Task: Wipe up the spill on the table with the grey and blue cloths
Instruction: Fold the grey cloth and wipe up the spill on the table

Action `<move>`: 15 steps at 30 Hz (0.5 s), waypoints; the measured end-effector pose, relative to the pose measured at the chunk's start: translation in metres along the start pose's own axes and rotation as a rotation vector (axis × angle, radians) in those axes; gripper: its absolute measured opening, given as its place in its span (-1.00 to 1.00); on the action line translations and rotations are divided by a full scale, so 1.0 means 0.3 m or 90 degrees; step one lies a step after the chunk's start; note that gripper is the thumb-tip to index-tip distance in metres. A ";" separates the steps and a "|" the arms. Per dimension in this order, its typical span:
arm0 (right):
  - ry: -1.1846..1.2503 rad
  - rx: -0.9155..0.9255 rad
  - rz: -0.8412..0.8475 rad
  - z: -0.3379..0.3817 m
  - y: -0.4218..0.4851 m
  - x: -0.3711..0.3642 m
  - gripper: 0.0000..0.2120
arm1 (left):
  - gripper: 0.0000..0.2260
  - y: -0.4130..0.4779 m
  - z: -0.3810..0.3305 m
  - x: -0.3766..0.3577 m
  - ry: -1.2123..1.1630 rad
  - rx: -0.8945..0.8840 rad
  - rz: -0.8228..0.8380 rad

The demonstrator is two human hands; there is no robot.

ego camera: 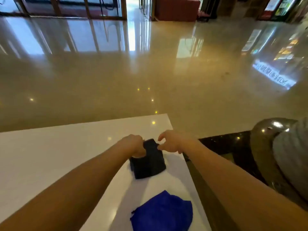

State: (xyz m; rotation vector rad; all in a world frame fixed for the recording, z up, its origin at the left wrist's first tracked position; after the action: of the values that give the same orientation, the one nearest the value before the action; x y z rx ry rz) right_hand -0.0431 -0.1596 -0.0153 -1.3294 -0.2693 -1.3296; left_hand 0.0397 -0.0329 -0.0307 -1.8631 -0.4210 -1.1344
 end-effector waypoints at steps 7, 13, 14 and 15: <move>0.204 -0.096 -0.171 -0.157 0.225 -0.409 -0.27 | -0.28 0.119 0.090 -0.352 -0.236 0.177 -0.177; 0.340 -0.025 -0.162 -0.075 0.253 -0.396 -0.86 | -0.57 0.125 0.165 -0.349 -0.592 0.279 -0.070; 0.389 -0.030 -0.139 -0.058 0.238 -0.385 -0.82 | -0.62 0.107 0.171 -0.347 -0.641 0.283 -0.033; 0.451 -0.032 -0.106 -0.023 0.217 -0.375 -0.75 | -0.67 0.073 0.185 -0.332 -0.694 0.279 0.001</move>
State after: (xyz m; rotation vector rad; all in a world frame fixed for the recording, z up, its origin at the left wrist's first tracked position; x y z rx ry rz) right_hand -0.0315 -0.1248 -0.1402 -0.8117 0.1469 -1.8660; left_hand 0.0318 0.0158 -0.1359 -1.9116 -1.1529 0.1030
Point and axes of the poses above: each hand's wrist, its own y-axis towards the middle knuckle, its own x-axis out of the back of the hand, z = x × y, the point moved 6 cm from there along y, towards the middle knuckle
